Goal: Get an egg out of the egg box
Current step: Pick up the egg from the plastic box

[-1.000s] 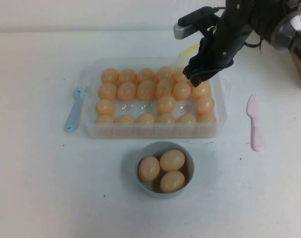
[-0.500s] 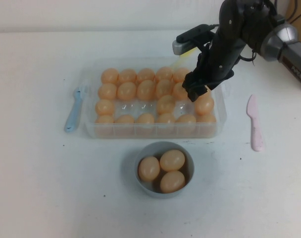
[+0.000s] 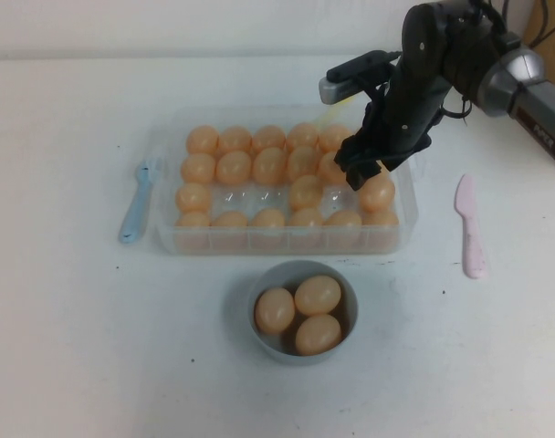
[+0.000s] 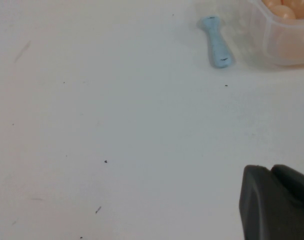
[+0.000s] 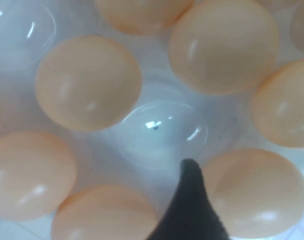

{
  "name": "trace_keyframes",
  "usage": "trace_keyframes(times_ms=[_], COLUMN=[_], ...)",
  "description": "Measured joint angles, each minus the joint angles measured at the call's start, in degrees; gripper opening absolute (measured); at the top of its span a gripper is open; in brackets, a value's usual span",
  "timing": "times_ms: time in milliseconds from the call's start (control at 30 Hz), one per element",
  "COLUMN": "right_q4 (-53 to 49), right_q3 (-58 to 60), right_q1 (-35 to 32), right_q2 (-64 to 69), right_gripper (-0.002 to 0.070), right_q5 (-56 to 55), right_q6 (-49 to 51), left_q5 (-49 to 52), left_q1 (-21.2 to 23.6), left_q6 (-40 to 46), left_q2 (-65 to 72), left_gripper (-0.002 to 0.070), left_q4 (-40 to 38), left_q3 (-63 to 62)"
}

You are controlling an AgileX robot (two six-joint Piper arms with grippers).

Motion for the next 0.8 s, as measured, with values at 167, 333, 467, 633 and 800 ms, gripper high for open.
trace_keyframes(times_ms=[167, 333, 467, 633, 800], right_q4=[0.1, 0.1, 0.1, 0.8, 2.5], right_q3=[0.0, 0.0, 0.0, 0.0, 0.0], right_q1=[0.0, 0.0, 0.0, 0.0, 0.5], right_q2=[-0.9, -3.2, -3.6, -3.6, -3.6], right_gripper=[0.0446, 0.0444, 0.0444, 0.0444, 0.0439], right_q5=[0.0, 0.0, 0.0, 0.0, 0.0], right_q6=[1.2, 1.8, 2.9, 5.5, 8.2], left_q5=[0.0, 0.0, 0.0, 0.0, 0.0], left_q1=[0.0, 0.0, 0.0, 0.0, 0.0], left_q6=[0.0, 0.0, 0.0, 0.0, 0.0], left_q2=[0.0, 0.0, 0.0, 0.0, 0.0], left_gripper=[-0.0004, -0.0004, -0.0005, -0.0004, -0.0005], left_q4=[0.0, 0.0, 0.0, 0.0, 0.0], left_q3=[0.0, 0.0, 0.0, 0.0, 0.0])
